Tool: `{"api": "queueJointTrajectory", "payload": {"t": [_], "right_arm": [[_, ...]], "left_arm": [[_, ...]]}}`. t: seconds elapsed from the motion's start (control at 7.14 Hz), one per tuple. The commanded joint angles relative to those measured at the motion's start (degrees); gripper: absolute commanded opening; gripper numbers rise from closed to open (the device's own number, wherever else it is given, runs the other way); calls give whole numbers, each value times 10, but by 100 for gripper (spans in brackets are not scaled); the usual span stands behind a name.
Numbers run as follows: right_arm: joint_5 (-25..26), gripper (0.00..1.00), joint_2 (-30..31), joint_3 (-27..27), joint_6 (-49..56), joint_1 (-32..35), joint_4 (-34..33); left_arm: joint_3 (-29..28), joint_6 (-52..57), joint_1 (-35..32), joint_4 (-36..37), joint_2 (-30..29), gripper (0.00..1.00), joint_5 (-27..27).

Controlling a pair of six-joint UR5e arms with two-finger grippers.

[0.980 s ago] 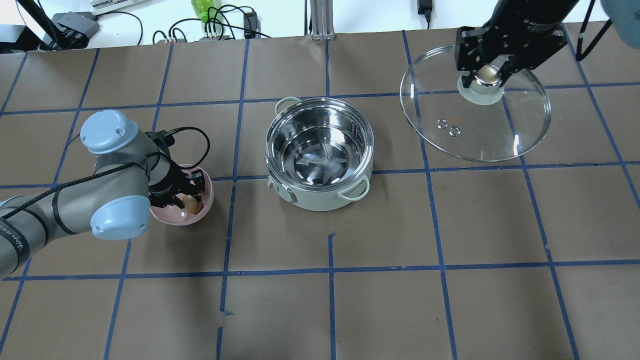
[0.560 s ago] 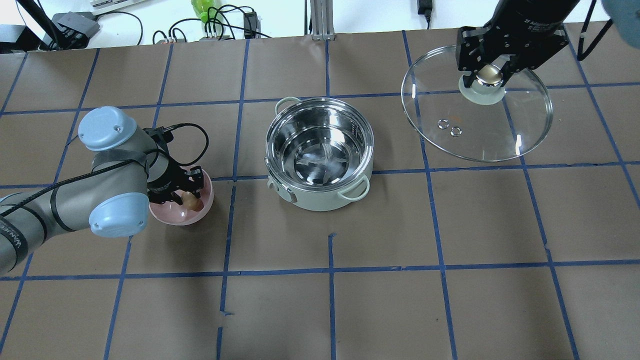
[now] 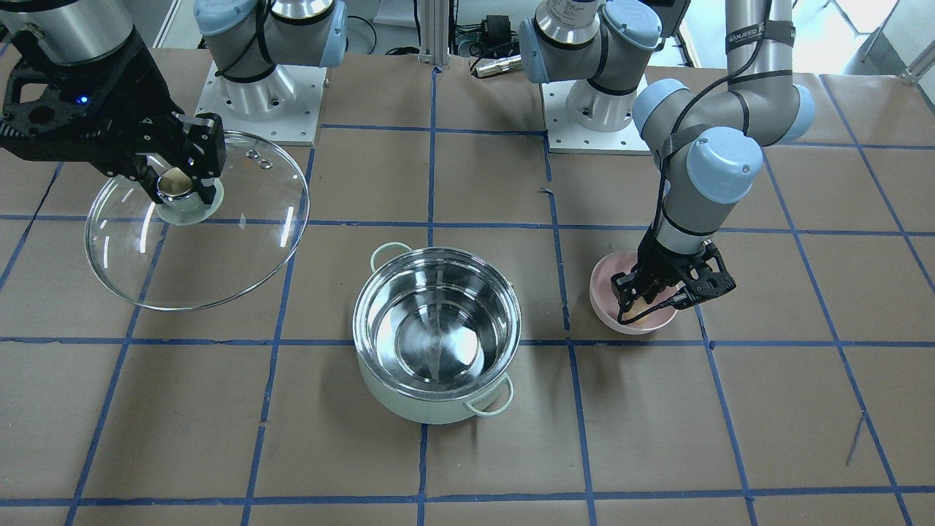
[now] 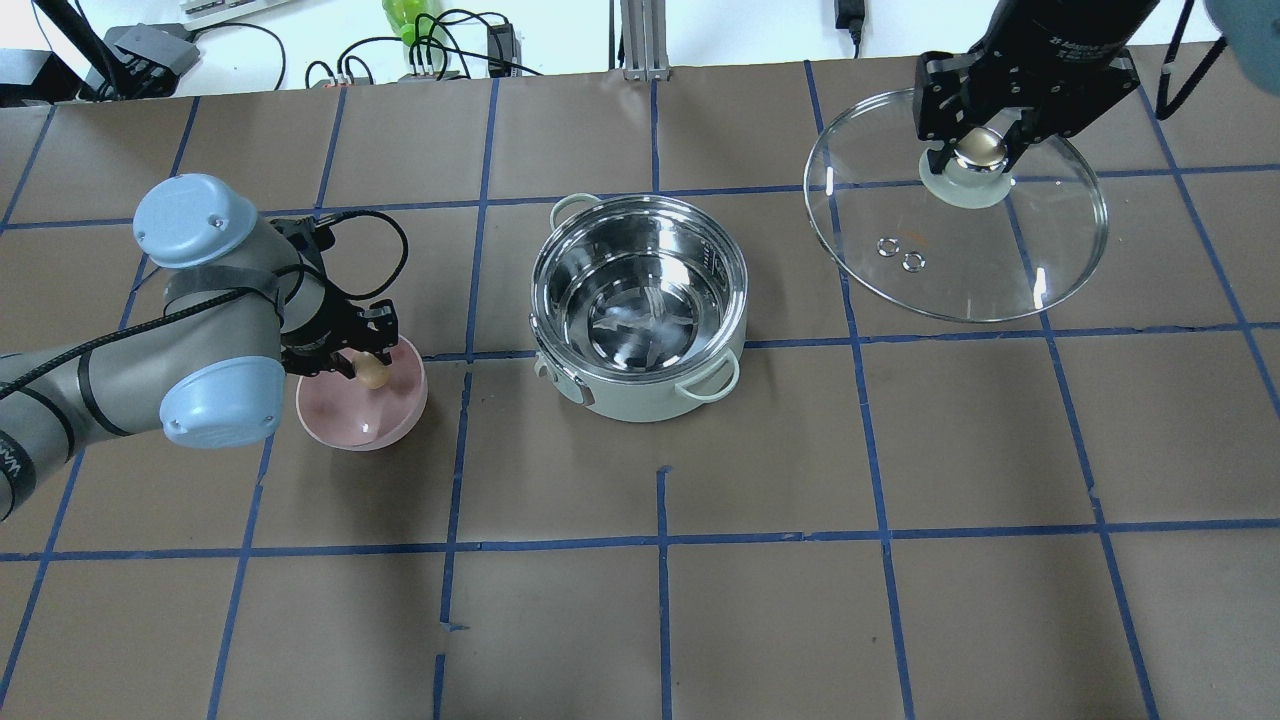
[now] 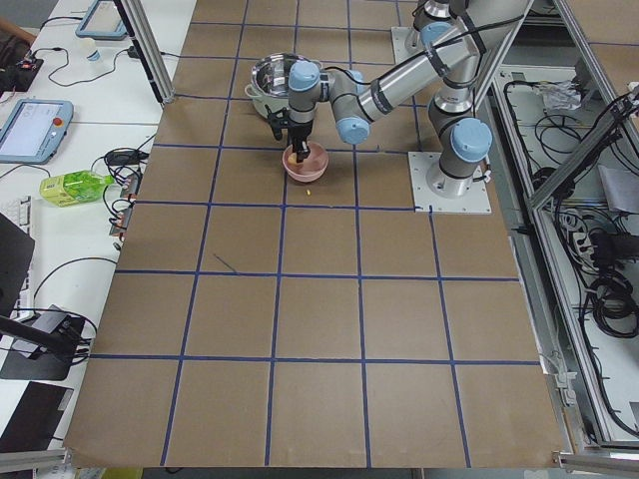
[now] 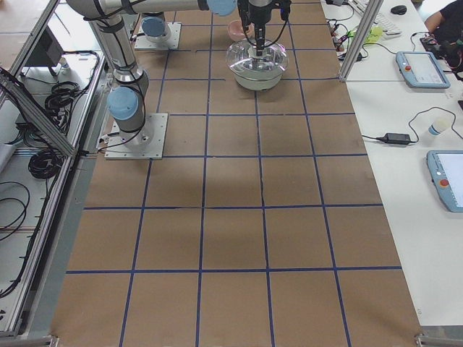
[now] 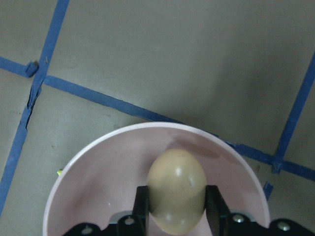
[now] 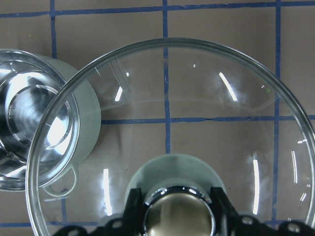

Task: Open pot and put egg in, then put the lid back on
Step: 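Carry the egg with the left gripper over the open pot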

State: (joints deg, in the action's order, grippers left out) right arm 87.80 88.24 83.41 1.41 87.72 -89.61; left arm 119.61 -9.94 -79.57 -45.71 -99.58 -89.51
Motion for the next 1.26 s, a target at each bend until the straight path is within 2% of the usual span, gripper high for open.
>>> {"api": "queueJointTrajectory", "payload": {"t": [0.0,0.42,0.84,0.98,1.12], "right_arm": [[0,4,0,0,0,0,0],[0,4,0,0,0,0,0],[-1,5,0,0,0,0,0],[0,5,0,0,0,0,0],[0,5,0,0,0,0,0]], "left_arm": [[-20,-1,-9,-17,7,33,3],[-86,-8,-65,-53,13,33,5],[-167,-79,-144,-81,-1,33,12],[-181,-111,-167,-77,-5,33,47],[-200,-115,-187,-73,-15,32,54]]}}
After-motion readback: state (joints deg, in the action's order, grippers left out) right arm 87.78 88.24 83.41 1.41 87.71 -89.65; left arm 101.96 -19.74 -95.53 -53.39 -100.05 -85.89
